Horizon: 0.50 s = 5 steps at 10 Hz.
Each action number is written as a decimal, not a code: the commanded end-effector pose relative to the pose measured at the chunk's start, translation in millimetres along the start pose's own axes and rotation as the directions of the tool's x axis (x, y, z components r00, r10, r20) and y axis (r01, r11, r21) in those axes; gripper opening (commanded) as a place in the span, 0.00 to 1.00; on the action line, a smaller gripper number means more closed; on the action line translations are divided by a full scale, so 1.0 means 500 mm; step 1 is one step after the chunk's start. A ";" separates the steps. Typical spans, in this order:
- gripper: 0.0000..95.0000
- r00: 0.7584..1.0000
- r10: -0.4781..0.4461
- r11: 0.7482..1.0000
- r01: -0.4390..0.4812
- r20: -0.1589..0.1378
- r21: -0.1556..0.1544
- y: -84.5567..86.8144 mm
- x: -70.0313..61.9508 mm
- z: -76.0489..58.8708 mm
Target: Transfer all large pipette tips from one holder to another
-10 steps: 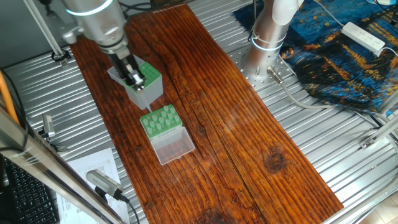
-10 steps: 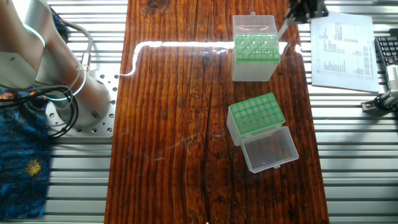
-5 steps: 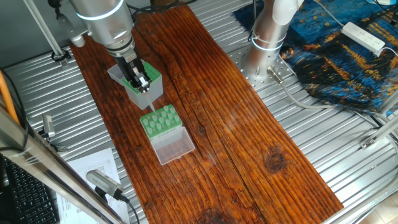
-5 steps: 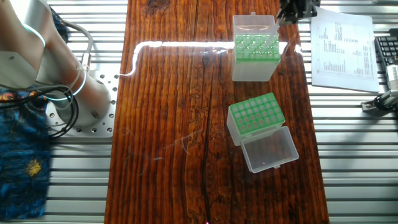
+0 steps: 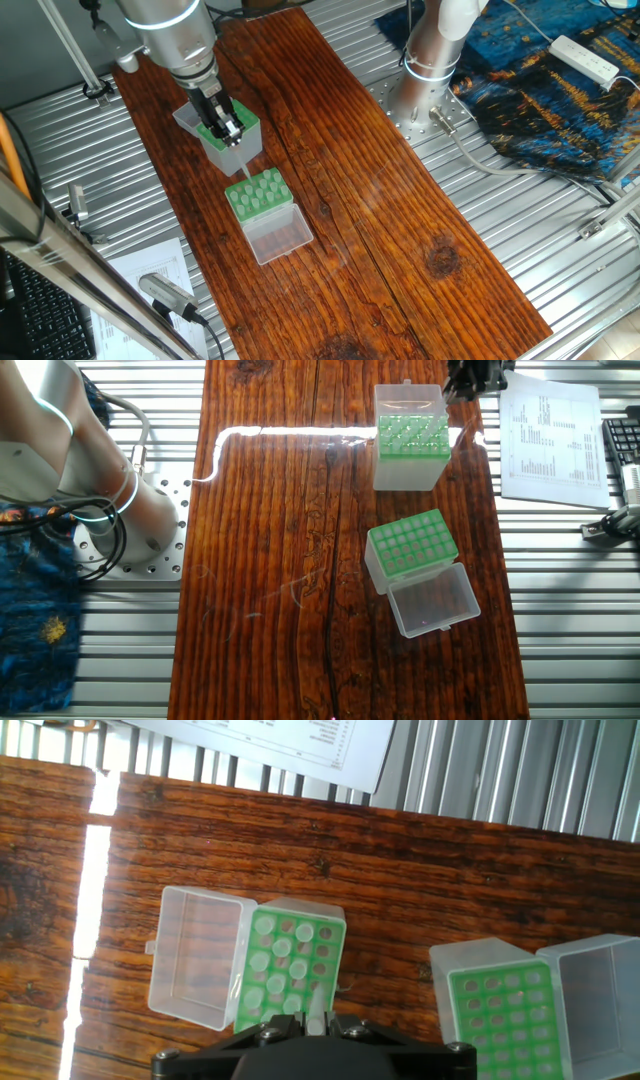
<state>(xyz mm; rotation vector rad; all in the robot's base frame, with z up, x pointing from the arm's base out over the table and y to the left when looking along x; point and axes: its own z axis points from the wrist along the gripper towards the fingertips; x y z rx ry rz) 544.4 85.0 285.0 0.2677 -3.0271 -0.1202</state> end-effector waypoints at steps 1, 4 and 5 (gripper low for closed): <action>0.00 1.000 0.001 1.000 -0.001 -0.001 -0.003 0.003 -0.002 0.002; 0.00 1.000 0.000 1.000 0.000 -0.002 -0.001 0.001 0.002 0.009; 0.00 1.000 -0.003 1.000 0.003 -0.001 -0.002 -0.002 0.004 0.011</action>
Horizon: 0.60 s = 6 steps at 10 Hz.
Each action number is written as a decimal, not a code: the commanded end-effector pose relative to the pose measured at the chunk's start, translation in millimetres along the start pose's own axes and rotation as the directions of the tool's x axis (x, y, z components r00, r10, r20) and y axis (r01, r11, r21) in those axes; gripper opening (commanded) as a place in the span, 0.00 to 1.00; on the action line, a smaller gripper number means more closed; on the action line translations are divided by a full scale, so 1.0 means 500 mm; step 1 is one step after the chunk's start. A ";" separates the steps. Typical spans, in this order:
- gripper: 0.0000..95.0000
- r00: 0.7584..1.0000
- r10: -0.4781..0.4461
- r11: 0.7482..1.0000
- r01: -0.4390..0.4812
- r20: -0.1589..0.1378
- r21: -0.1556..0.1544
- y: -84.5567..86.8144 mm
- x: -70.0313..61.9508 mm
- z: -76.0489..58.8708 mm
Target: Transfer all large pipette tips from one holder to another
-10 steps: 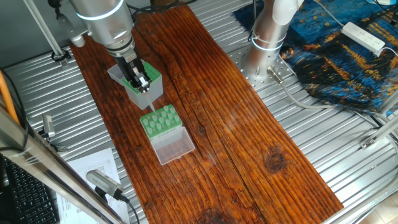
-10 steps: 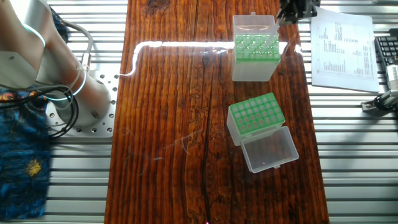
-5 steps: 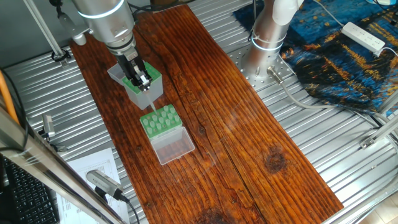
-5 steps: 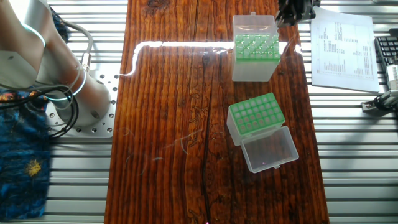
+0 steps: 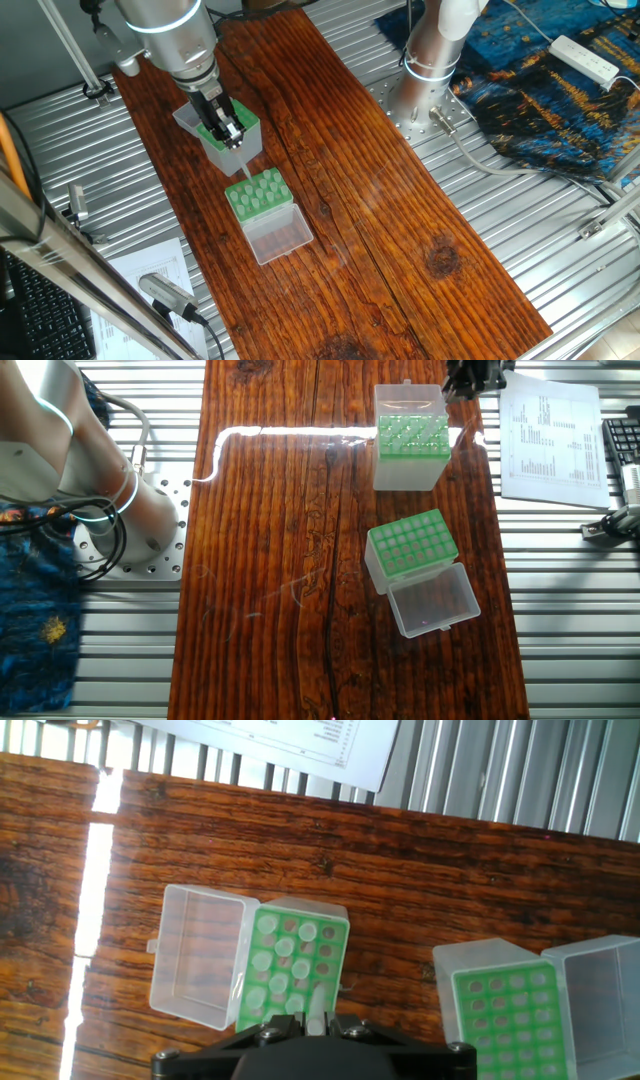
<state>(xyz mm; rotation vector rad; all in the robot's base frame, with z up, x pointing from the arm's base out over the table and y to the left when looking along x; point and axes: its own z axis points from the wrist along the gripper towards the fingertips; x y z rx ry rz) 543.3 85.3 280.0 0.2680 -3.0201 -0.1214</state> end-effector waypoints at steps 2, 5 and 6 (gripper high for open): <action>0.20 1.000 -0.014 1.000 0.014 0.008 -0.003 -0.009 0.007 0.006; 0.20 1.000 -0.007 1.000 0.007 0.006 0.001 -0.009 0.007 0.006; 0.20 1.000 0.001 1.000 -0.001 0.005 0.009 -0.011 0.008 0.007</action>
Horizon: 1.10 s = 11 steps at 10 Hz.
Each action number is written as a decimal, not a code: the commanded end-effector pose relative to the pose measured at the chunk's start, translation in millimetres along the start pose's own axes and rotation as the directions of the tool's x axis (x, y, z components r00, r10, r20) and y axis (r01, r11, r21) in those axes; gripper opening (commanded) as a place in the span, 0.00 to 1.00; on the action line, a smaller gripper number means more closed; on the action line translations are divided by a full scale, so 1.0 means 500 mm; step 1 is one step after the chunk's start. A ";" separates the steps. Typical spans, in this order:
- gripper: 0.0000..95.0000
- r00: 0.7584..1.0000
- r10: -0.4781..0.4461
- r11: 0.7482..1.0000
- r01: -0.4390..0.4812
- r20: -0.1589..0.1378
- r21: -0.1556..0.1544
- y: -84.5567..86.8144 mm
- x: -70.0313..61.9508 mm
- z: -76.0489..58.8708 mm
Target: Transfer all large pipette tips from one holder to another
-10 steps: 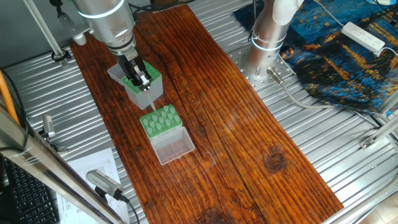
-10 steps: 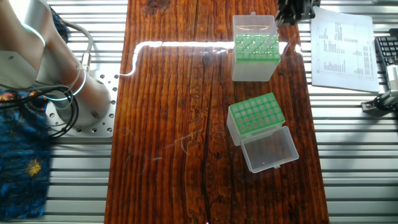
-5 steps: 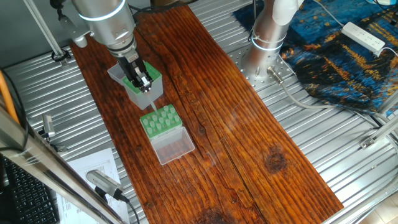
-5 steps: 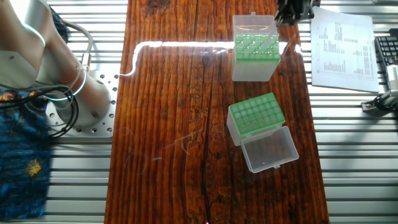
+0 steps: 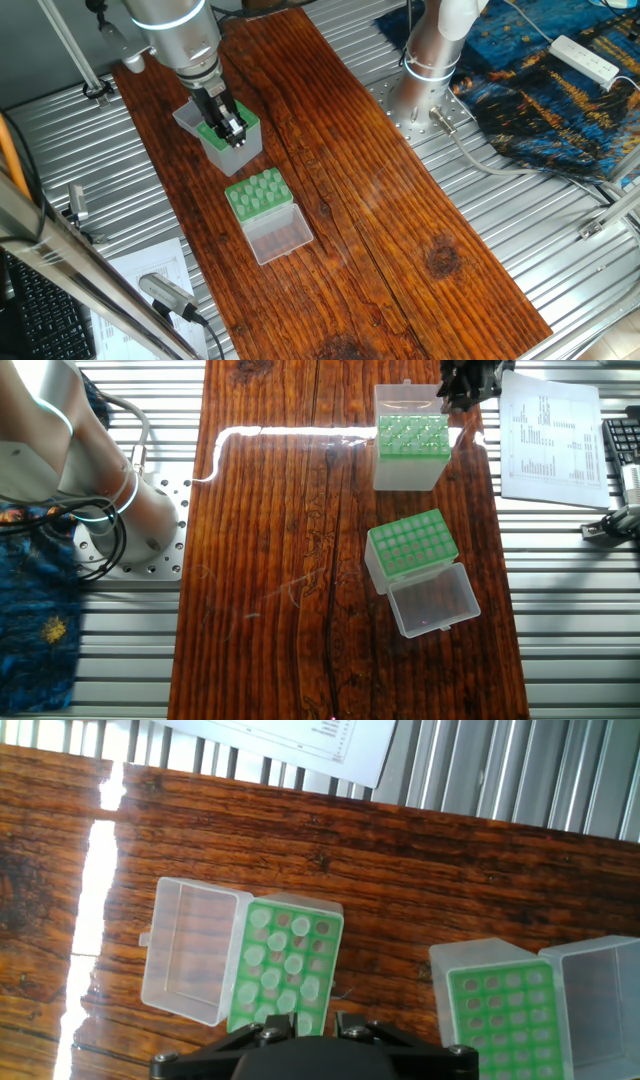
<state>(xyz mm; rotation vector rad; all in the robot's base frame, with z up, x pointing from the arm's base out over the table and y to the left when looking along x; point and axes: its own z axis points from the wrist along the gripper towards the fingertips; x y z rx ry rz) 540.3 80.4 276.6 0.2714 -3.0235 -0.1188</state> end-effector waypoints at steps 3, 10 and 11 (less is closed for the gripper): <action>0.20 0.999 0.000 0.996 -0.004 0.042 0.088 -0.052 -0.011 0.004; 0.00 0.985 0.145 0.986 -0.152 0.099 0.071 -0.296 -0.050 0.025; 0.00 0.984 0.137 0.987 -0.145 0.113 0.065 -0.310 -0.052 0.037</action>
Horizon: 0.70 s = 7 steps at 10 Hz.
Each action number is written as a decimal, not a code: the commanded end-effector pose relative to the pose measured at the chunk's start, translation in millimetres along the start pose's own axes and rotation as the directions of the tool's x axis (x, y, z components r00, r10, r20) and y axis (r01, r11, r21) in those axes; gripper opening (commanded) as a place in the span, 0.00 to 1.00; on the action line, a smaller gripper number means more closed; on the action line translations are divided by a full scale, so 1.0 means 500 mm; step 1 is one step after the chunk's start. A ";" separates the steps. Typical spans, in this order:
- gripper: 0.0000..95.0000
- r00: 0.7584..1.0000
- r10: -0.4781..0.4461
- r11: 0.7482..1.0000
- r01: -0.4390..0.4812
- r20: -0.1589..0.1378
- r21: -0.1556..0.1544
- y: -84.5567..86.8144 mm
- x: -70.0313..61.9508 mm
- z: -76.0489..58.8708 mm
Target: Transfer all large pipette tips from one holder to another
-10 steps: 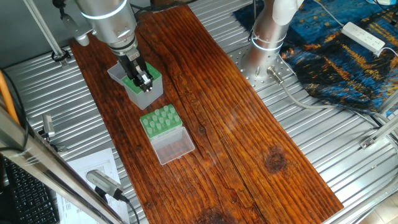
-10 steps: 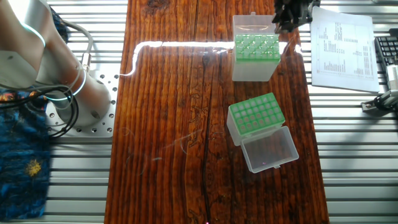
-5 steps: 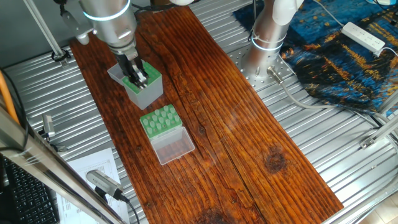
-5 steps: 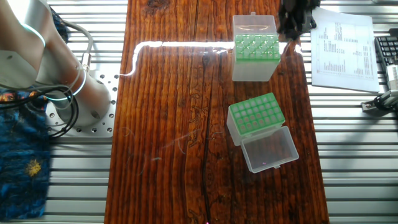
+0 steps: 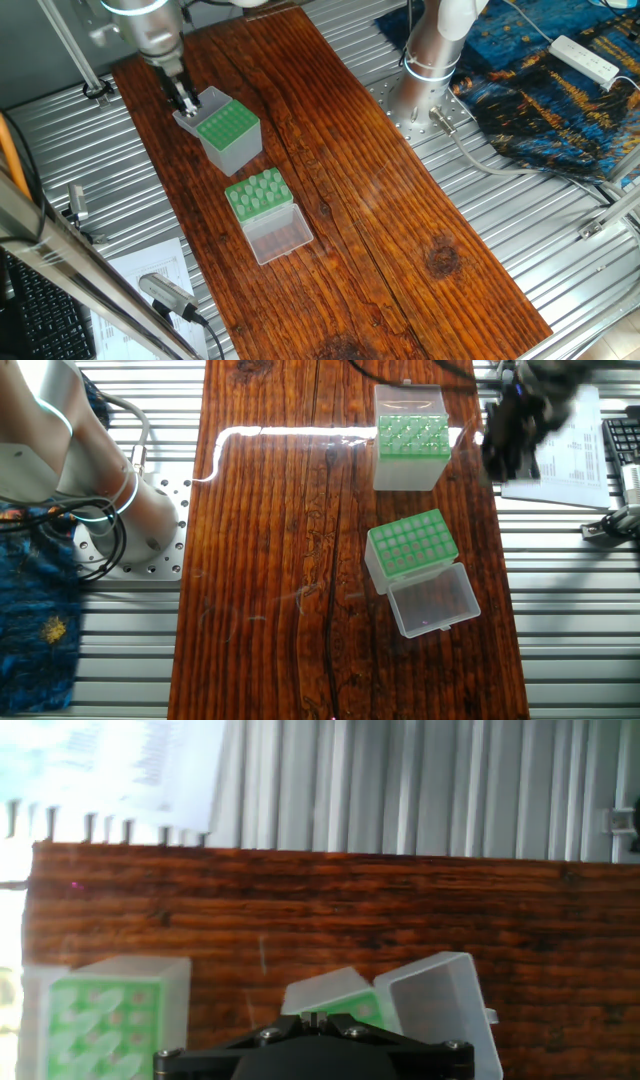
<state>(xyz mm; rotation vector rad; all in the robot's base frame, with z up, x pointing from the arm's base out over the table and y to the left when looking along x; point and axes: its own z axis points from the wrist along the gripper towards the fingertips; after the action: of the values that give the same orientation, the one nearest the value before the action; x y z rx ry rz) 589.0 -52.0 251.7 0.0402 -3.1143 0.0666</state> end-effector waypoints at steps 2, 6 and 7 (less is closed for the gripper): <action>0.00 0.998 -0.045 0.998 0.047 0.043 -0.046 -0.026 -0.008 0.036; 0.00 0.999 -0.048 0.998 0.049 0.022 -0.048 -0.016 -0.008 0.034; 0.00 1.000 -0.017 0.999 0.018 0.018 -0.040 -0.015 -0.007 0.032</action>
<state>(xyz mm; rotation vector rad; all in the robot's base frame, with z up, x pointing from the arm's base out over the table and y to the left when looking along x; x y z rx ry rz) 590.4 -60.3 236.5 0.1438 -3.1443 -0.0277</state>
